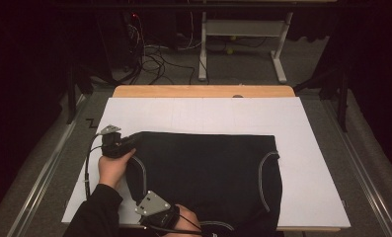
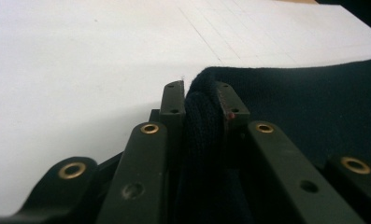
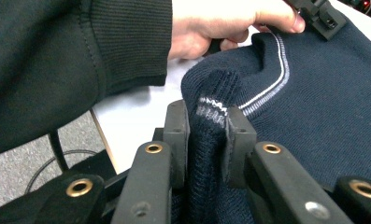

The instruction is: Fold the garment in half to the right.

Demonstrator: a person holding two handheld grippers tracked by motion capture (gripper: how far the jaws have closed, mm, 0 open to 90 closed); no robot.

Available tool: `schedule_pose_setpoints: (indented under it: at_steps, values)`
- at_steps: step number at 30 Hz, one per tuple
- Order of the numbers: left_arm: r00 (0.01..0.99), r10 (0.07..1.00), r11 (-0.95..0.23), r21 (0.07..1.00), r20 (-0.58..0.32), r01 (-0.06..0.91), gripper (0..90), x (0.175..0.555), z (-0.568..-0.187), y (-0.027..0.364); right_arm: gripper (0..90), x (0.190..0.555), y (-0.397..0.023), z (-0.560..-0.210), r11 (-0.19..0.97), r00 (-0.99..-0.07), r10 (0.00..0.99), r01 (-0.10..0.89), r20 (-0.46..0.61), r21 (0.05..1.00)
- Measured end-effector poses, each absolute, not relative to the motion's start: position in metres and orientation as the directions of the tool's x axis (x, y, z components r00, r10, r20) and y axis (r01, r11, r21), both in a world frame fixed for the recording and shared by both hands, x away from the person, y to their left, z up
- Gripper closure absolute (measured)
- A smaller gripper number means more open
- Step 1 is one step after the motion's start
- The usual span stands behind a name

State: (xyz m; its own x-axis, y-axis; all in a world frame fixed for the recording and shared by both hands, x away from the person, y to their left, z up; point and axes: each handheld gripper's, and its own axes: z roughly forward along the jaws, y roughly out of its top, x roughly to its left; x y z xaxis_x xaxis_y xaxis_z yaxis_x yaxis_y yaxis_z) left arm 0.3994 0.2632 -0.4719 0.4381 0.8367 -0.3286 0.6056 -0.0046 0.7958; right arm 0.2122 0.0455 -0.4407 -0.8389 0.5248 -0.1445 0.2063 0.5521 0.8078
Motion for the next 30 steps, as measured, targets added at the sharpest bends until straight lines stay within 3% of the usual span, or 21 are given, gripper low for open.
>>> schedule_pose_setpoints:
  at_steps: [9,19,30]
  values:
    - [0.385,0.85,0.061,0.794,-0.359,0.606,72.5,0.397,-0.475,0.285,76.1,0.215,0.064,-0.437,0.554,-0.853,0.503,0.19,-0.144,0.81]
    - [0.353,0.89,0.029,0.809,-0.288,0.587,72.5,0.39,-0.471,0.301,76.1,0.217,0.085,-0.436,0.552,-0.871,0.472,0.173,-0.135,0.816]
    - [0.335,0.894,0.045,0.803,-0.298,0.595,72.4,0.387,-0.472,0.307,76.0,0.216,0.09,-0.436,0.548,-0.879,0.459,0.165,-0.13,0.82]
